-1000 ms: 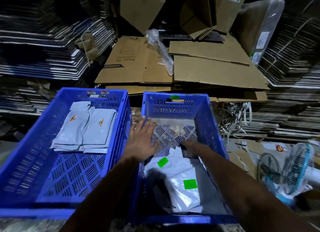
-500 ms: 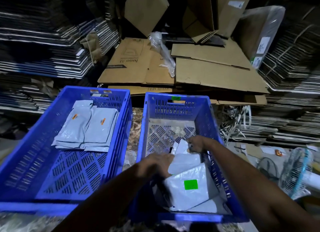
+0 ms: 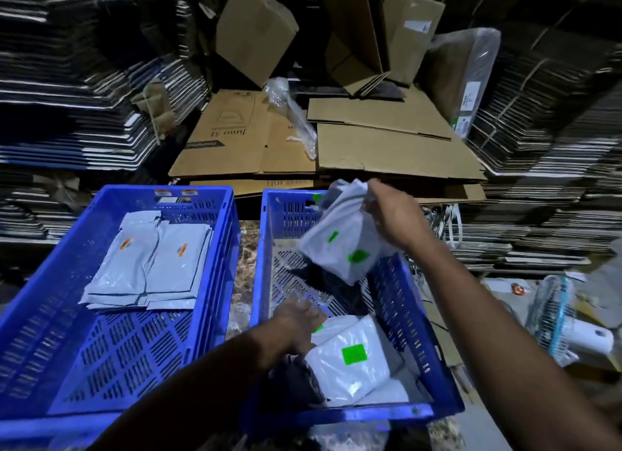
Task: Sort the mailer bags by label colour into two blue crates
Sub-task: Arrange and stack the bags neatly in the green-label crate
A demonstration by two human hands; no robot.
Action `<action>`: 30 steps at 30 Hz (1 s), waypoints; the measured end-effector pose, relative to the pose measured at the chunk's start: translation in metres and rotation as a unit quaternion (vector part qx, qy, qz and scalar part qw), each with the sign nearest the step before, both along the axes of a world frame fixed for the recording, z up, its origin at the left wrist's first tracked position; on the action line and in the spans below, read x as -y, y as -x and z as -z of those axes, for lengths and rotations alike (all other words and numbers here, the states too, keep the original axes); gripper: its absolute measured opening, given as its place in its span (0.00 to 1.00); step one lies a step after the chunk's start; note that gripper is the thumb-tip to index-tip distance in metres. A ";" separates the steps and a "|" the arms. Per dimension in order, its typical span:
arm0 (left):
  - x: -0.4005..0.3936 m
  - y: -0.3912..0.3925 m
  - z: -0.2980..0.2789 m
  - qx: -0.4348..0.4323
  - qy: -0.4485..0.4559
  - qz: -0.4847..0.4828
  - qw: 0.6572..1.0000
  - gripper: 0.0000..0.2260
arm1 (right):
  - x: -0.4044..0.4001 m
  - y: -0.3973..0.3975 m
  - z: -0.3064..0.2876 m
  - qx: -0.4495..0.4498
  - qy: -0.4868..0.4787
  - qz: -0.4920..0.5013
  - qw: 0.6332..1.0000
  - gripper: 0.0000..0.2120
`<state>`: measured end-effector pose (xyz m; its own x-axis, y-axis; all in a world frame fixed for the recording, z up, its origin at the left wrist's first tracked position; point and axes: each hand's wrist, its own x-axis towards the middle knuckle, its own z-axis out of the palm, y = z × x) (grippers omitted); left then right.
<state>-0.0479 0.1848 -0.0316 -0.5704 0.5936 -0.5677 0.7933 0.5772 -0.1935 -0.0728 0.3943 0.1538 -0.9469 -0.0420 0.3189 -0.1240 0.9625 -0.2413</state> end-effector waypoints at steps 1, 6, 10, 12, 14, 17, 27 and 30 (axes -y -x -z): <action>0.002 0.004 -0.007 -0.030 0.005 -0.001 1.000 0.38 | -0.004 -0.010 -0.011 -0.021 0.039 0.018 0.999 0.07; 0.031 0.020 -0.067 -0.297 0.040 0.014 0.954 0.27 | -0.027 -0.065 -0.033 -0.015 0.409 0.037 0.912 0.11; 0.072 0.043 -0.104 -0.378 -0.066 -0.061 0.921 0.27 | -0.017 -0.110 -0.004 0.139 0.570 0.103 0.803 0.08; 0.083 0.054 -0.108 -0.318 -0.096 -0.053 0.942 0.30 | -0.009 -0.123 0.031 0.250 0.390 0.147 0.874 0.08; 0.084 0.058 -0.105 -0.324 -0.148 -0.059 0.932 0.30 | 0.005 -0.136 0.062 0.327 0.134 0.148 0.924 0.10; 0.071 0.047 -0.084 -0.300 -0.190 0.019 0.935 0.28 | 0.027 -0.144 0.077 0.270 -0.021 0.118 0.955 0.09; 0.034 0.005 -0.057 0.001 -0.266 -0.100 0.959 0.28 | 0.036 -0.147 0.144 0.475 -0.174 -0.148 0.850 0.41; 0.034 -0.015 -0.031 0.041 -0.186 -0.076 0.979 0.27 | 0.034 -0.139 0.140 0.463 -0.179 -0.151 0.855 0.33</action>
